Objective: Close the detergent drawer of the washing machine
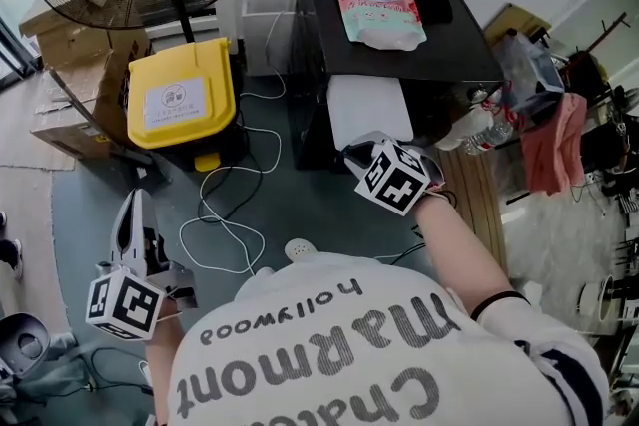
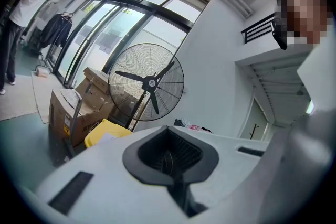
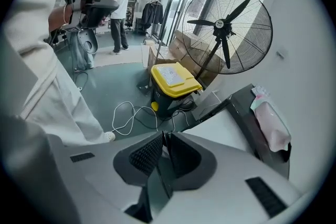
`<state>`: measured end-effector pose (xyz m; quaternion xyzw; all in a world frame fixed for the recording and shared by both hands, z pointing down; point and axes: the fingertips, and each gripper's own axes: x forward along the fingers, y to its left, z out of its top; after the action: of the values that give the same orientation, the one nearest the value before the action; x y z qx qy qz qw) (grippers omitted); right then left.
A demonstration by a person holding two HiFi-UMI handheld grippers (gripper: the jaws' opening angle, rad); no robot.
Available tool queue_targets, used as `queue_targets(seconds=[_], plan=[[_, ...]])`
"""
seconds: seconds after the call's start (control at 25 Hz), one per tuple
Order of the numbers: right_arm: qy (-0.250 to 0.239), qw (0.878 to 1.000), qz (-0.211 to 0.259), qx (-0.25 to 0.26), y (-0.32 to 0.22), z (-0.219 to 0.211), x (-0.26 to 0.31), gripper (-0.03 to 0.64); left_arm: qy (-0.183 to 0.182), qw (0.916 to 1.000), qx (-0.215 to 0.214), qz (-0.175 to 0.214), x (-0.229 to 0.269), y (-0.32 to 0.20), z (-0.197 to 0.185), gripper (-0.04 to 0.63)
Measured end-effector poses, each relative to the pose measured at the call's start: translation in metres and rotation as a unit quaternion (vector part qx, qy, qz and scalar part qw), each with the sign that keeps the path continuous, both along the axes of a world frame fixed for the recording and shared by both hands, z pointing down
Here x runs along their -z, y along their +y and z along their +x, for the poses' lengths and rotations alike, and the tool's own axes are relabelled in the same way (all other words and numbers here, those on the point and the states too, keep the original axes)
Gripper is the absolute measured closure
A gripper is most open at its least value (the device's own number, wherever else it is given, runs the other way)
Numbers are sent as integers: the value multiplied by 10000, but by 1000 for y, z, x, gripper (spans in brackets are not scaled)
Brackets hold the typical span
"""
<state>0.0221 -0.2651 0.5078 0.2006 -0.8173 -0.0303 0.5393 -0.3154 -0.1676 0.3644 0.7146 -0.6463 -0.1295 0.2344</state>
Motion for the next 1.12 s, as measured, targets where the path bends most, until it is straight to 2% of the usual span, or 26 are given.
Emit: queue_targets(seconds=[1.12], plan=[[-148, 9997, 173, -60, -76, -5, 9, 548, -170, 9989, 422, -126, 7, -19, -12, 588]])
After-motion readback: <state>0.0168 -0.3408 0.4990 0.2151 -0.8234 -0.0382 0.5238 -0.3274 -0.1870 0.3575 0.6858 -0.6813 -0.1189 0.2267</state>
